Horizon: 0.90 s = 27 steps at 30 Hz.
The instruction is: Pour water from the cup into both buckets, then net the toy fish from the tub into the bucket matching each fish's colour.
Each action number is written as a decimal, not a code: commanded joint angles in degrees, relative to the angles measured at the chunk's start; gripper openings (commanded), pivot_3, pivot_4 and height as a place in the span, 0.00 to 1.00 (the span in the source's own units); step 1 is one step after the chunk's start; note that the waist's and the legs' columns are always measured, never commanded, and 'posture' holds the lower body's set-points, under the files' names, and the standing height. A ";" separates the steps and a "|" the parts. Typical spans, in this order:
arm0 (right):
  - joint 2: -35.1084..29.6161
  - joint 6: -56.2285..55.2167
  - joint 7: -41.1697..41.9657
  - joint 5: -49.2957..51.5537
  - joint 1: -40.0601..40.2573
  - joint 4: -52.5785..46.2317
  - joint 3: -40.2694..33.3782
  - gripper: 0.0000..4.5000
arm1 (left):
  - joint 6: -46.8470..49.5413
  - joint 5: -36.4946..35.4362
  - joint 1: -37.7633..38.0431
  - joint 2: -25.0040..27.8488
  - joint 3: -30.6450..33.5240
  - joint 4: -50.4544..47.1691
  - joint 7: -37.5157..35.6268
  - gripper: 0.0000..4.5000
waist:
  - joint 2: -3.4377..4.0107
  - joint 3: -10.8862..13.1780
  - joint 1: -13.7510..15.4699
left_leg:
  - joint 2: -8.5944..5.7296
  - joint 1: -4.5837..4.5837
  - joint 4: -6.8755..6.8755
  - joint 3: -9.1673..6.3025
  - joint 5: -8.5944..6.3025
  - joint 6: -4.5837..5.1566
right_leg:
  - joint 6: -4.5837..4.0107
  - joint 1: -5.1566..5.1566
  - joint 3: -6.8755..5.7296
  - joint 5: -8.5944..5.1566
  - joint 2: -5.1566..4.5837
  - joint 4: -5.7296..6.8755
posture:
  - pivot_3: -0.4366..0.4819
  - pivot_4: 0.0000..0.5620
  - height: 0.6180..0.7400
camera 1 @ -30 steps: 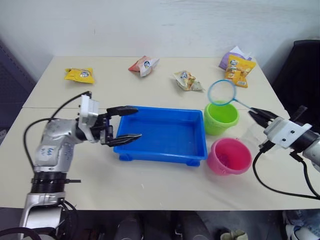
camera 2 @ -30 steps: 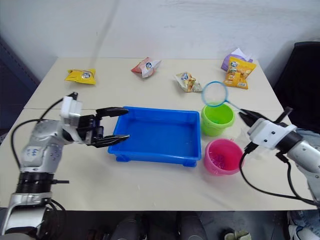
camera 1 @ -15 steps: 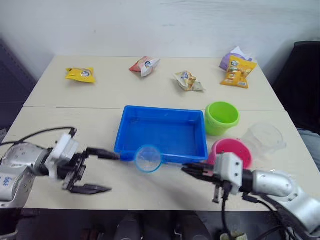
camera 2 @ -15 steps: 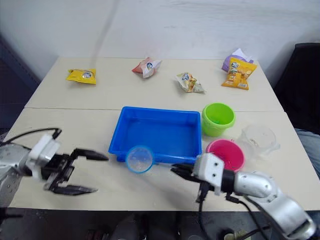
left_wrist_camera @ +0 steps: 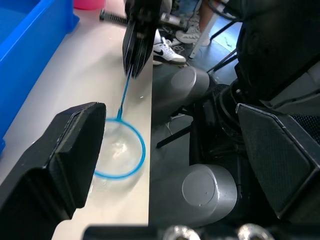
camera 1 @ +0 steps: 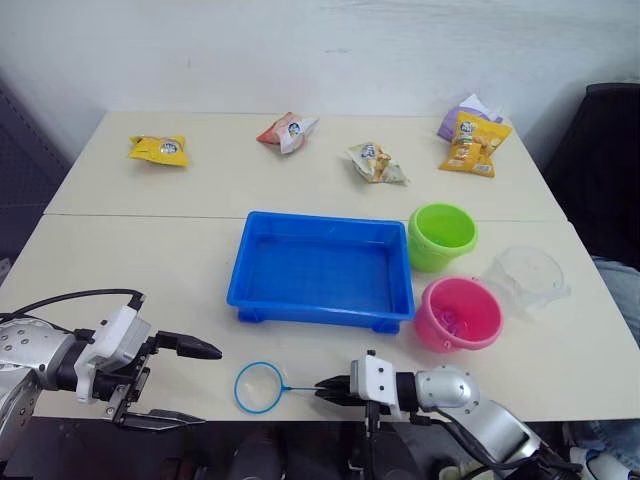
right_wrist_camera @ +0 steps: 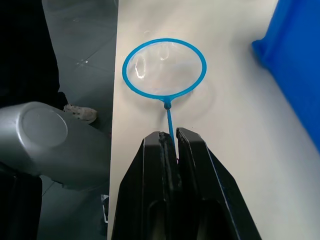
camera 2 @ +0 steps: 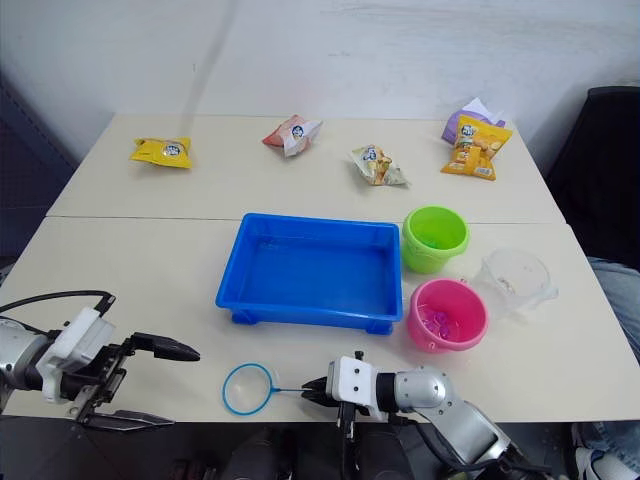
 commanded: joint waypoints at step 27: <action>-17.60 -1.17 25.24 30.50 29.05 -15.72 -68.61 0.99 | -26.12 21.14 -1.56 -4.51 6.90 29.13 17.68 1.00 | -0.01 -0.01 0.34 | 0.04 0.12 -0.28 -0.05 -0.02 0.02 | 0.01 0.09 -0.11 0.01 0.05 -0.12 | 0.48 0.27 1.00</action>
